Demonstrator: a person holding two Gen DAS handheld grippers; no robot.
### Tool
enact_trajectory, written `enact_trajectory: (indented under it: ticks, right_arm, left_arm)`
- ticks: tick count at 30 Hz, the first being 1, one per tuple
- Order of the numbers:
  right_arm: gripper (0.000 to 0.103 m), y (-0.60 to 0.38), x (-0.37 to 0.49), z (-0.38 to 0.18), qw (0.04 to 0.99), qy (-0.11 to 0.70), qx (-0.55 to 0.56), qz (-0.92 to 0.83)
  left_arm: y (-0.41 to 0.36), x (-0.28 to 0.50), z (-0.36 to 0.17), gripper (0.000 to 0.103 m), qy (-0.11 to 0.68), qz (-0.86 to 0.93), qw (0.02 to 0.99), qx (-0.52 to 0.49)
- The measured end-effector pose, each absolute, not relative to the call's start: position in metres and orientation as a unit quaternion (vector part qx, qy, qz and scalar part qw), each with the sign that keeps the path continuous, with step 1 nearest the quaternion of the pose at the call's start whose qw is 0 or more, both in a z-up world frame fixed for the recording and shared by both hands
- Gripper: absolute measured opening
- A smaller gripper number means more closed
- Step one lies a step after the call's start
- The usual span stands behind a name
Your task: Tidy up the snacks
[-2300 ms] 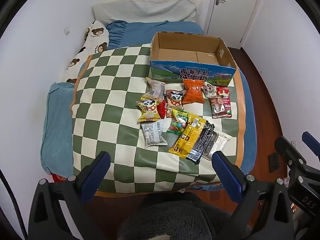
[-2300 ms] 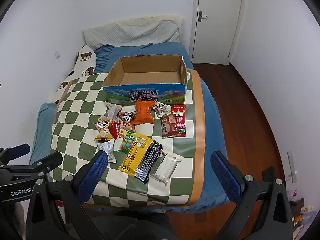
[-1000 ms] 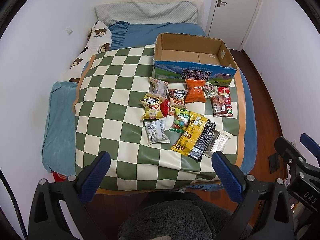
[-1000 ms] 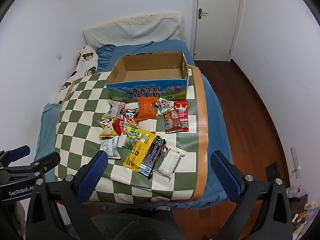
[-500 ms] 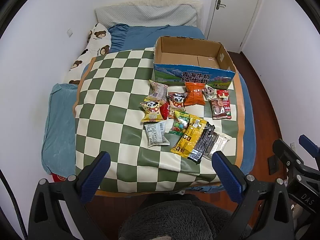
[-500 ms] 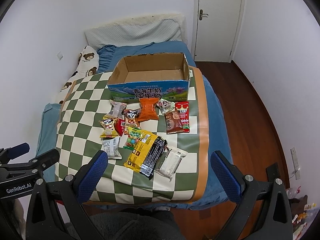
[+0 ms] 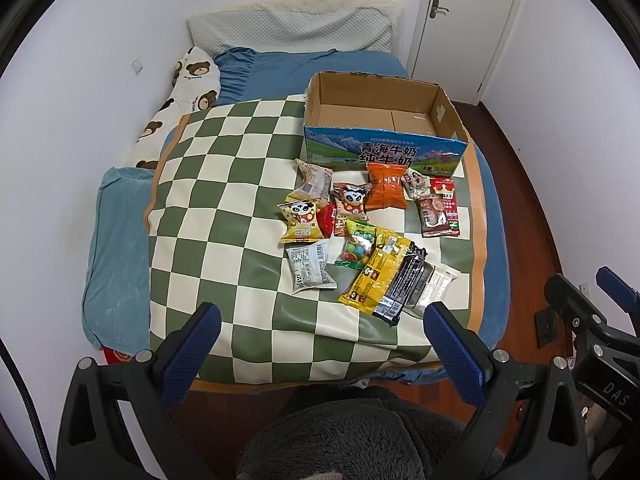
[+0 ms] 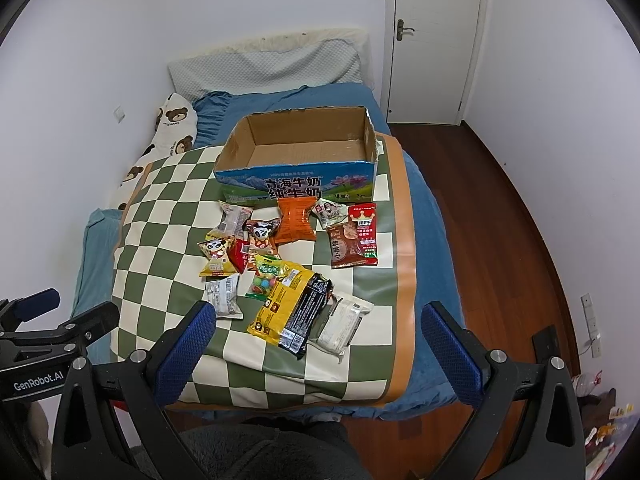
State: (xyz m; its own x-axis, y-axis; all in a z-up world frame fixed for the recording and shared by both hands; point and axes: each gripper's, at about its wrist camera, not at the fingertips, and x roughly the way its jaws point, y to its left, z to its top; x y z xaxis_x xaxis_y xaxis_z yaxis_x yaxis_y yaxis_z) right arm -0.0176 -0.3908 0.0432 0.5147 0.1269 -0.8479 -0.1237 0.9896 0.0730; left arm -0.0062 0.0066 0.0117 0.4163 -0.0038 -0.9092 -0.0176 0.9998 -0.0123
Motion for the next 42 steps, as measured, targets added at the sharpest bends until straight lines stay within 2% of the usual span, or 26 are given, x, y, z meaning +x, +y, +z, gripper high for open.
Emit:
enact_trajectory:
  ticks: [26, 30, 33, 35, 37, 42]
  right_arm:
    - [0.103, -0.403, -0.005, 0.044, 0.870, 0.486, 0.020, 0.078]
    - [0.103, -0.417, 0.010, 0.020, 0.864, 0.494, 0.059, 0.072]
    - [0.102, -0.430, 0.025, -0.018, 0.848, 0.519, 0.090, 0.063]
    - [0.096, -0.439, 0.034, -0.050, 0.836, 0.535, 0.110, 0.051]
    - [0.084, -0.446, 0.042, -0.084, 0.820, 0.558, 0.124, 0.037]
    - [0.082, -0.463, 0.050, -0.165, 0.787, 0.599, 0.151, 0.001]
  left_arm:
    - [-0.008, -0.001, 0.008, 0.103, 0.540, 0.007, 0.842, -0.005]
    - [-0.017, 0.026, -0.025, 0.103, 0.543, 0.022, 0.839, 0.015]
    - [-0.030, 0.051, -0.066, 0.103, 0.555, 0.020, 0.830, 0.056]
    - [-0.038, 0.064, -0.097, 0.103, 0.571, 0.004, 0.817, 0.078]
    - [-0.052, 0.080, -0.134, 0.103, 0.595, -0.019, 0.797, 0.098]
    - [-0.095, 0.113, -0.215, 0.103, 0.638, -0.068, 0.753, 0.148]
